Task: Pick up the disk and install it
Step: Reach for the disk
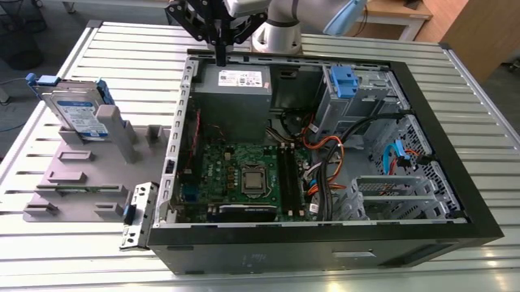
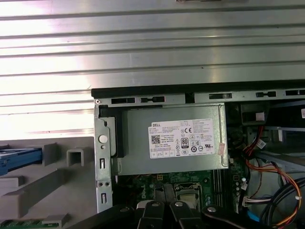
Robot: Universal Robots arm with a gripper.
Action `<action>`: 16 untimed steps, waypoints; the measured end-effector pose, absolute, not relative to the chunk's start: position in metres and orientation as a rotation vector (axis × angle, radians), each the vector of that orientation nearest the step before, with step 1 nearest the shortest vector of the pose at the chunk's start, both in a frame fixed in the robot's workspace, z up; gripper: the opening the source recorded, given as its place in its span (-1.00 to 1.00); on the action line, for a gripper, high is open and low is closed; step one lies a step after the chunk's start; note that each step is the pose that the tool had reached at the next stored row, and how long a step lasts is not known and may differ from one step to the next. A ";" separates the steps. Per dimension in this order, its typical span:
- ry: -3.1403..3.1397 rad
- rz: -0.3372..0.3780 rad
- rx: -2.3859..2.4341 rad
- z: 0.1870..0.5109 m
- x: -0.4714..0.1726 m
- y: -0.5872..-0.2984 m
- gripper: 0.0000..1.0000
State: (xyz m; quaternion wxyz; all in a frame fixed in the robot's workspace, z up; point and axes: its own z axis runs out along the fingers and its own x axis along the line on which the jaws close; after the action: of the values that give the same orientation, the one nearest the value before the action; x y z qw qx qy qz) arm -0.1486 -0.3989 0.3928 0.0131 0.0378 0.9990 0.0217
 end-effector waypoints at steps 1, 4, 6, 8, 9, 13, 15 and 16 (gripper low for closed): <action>3.112 0.068 0.118 0.393 -0.149 -0.399 -0.79; 3.112 0.068 0.118 0.393 -0.150 -0.399 -0.79; 3.112 0.068 0.118 0.393 -0.151 -0.399 -0.79; 3.112 0.068 0.118 0.393 -0.152 -0.399 -0.79; 3.112 0.068 0.118 0.393 -0.153 -0.399 -0.79; 3.112 0.068 0.118 0.393 -0.155 -0.399 -0.79; 3.112 0.068 0.118 0.393 -0.156 -0.399 -0.79; 3.112 0.068 0.118 0.393 -0.156 -0.399 -0.79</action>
State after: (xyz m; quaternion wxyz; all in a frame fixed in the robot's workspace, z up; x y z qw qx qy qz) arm -0.1564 -0.3989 0.3926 0.0131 0.0379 0.9990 0.0217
